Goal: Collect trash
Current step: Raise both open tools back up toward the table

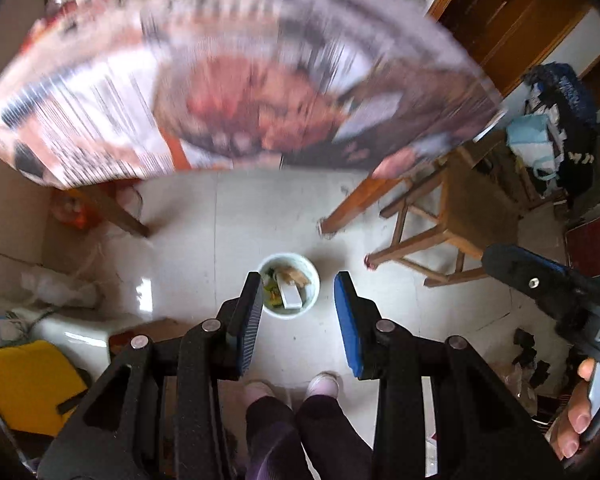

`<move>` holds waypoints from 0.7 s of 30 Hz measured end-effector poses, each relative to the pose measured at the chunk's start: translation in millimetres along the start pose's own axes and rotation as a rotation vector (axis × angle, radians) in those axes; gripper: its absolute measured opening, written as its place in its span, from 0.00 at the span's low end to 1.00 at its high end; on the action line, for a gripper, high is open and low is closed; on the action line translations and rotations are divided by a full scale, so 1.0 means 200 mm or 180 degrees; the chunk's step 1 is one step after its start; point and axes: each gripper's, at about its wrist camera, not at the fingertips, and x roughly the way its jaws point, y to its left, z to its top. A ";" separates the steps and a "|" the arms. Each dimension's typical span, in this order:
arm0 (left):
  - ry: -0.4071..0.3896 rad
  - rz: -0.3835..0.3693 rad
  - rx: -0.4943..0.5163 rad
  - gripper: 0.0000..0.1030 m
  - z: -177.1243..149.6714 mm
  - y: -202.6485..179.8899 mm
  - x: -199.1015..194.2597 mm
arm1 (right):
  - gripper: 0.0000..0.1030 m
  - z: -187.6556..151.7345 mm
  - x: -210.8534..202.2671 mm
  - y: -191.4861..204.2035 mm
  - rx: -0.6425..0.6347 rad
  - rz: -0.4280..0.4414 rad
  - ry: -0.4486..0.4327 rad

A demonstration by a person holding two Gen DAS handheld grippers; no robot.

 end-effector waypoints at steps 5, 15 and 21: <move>-0.0375 -0.0019 0.0163 0.36 0.06 -0.07 -0.42 | 0.37 0.01 -0.33 0.12 -0.0095 -0.0018 -0.0244; -0.1037 -0.0163 0.0367 0.40 0.06 -0.14 -1.03 | 0.38 -0.03 -0.88 0.31 -0.0246 -0.0121 -0.0915; -0.1402 -0.0190 0.0480 0.46 0.04 -0.11 -1.28 | 0.51 -0.08 -1.09 0.41 -0.0292 -0.0222 -0.1356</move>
